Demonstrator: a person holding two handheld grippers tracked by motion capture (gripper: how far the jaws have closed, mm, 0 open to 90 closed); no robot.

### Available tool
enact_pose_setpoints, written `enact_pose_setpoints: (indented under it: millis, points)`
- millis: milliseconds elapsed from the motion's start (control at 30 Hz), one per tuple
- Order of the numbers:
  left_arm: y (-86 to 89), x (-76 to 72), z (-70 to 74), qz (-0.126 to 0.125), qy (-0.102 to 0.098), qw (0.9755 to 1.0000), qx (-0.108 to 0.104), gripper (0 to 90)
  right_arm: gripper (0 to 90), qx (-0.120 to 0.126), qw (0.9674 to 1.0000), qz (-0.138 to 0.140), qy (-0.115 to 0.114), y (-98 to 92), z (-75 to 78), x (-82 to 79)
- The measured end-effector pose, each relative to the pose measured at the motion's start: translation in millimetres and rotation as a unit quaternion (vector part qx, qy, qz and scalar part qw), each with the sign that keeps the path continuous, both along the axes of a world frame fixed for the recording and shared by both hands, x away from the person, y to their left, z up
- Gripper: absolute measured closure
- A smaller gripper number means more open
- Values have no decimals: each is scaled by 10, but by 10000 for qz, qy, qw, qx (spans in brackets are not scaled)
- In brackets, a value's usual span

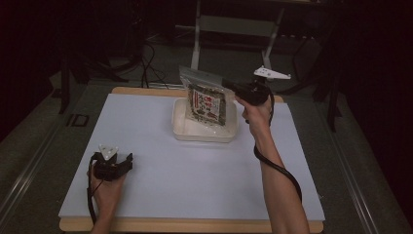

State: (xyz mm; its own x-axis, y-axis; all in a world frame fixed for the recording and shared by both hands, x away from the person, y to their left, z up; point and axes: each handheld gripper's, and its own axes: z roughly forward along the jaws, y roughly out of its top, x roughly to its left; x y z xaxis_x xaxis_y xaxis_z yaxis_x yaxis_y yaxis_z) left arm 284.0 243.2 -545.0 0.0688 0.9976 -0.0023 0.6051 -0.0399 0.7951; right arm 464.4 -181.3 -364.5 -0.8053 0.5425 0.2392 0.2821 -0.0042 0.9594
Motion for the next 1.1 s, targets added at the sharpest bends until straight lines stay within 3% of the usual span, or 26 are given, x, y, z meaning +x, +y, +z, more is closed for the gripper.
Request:
enact_pose_setpoints:
  millis: [267, 600, 833, 1000, 1100]
  points:
    - [-2, 3, -3, -15, 32, 10000, 45, 388, 900, 62, 9998, -125, 168, -118, -162, -15]
    - [-2, 3, -4, -3, 31, 10000, 36, 388, 892, 36, 9991, -358, 213, -213, -168, -13]
    - [0, 4, -7, 10, 46, 10000, 39, 388, 770, -135, 9971, -694, 272, -285, -202, 1]
    - [-4, 6, -9, 12, 49, 10000, 43, 388, 566, -572, 9940, -876, 321, -279, -275, -13]
    - [-3, 7, -11, 11, 60, 10000, 49, 388, 485, -653, 9932, -888, 366, -297, -315, -16]
